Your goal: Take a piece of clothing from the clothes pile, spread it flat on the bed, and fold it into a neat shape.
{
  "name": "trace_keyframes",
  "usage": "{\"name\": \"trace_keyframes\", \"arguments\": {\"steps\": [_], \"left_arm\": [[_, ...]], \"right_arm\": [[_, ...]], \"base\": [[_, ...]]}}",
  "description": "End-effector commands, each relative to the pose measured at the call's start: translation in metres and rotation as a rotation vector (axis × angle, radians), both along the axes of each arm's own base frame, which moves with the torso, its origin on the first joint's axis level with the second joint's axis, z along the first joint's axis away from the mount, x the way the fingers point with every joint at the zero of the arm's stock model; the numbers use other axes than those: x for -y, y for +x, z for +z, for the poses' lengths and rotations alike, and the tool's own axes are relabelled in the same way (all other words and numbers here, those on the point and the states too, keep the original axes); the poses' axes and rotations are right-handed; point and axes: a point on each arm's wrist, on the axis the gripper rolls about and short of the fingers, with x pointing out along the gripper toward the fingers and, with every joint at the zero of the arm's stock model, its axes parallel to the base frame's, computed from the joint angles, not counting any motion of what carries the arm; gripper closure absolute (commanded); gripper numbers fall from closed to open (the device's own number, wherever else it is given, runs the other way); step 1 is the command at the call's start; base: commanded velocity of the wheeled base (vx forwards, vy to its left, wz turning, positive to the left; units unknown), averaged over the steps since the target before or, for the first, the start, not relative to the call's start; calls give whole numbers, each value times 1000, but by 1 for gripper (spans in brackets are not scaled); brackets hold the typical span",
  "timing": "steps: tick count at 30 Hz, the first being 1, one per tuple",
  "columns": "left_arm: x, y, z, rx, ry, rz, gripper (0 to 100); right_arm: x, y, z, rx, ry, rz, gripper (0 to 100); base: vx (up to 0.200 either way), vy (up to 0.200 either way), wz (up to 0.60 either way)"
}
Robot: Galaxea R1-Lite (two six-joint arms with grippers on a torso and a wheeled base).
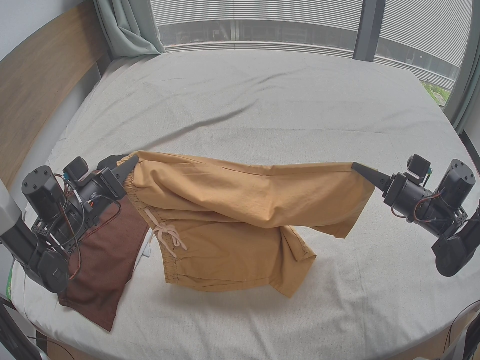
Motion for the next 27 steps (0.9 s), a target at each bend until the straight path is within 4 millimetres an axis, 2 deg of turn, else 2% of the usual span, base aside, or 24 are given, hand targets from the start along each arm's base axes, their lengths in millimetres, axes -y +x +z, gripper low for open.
{"name": "trace_keyframes", "arguments": {"steps": [1,9,27], "left_arm": [[-1,-2,4,15,-3,2,100],[-2,-6,13,47,-7,3,100],[-4,-5,13,57,20,-3,100]], "right_arm": [[1,-4,10,27,13,1,100],[2,-4,15,47,22,-3,100],[7,0,20,67,27,-22,100]], "base": [[0,0,0],[0,0,0],[0,0,0]]}}
